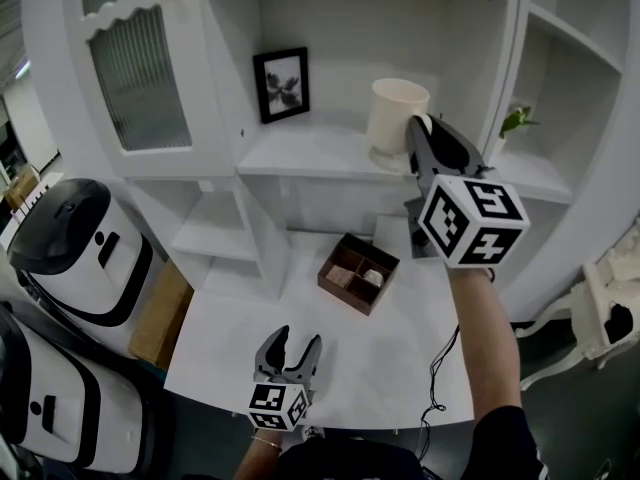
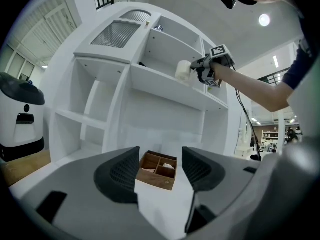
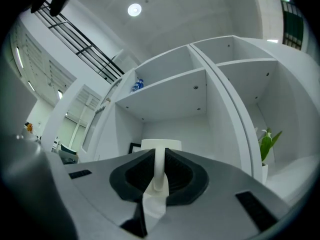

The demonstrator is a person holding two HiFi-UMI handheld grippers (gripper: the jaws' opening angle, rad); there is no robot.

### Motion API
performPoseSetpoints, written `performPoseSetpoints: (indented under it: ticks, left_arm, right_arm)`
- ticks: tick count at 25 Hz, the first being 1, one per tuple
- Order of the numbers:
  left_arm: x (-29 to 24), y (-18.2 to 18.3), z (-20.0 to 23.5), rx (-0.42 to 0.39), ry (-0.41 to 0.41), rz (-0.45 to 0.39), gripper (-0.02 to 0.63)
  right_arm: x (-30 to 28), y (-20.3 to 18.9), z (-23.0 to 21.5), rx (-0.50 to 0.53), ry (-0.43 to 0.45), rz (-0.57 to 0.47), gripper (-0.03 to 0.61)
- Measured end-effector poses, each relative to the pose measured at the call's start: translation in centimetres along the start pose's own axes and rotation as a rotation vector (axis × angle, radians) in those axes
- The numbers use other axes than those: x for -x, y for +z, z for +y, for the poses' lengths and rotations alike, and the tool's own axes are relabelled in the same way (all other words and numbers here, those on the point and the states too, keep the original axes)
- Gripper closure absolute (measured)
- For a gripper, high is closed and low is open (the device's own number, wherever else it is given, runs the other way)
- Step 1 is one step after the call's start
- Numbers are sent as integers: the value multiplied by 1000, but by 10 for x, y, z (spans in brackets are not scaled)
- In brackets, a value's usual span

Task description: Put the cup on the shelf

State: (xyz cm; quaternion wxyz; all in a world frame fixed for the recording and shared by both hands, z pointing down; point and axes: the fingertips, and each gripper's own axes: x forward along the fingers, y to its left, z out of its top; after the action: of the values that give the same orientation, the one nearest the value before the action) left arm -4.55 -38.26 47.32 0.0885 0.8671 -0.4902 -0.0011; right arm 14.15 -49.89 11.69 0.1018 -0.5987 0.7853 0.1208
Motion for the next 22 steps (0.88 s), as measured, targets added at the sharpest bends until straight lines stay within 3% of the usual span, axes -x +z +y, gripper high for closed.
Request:
performPoseSetpoints:
  ticks: [16, 22]
  left_arm:
    - [5, 5, 21, 18, 47, -35, 360]
    - [5, 2, 28, 24, 64, -20, 360]
  right_arm:
    - [-48, -35, -40, 19, -140, 160, 523]
    - [-54, -43, -42, 33, -147, 222, 522]
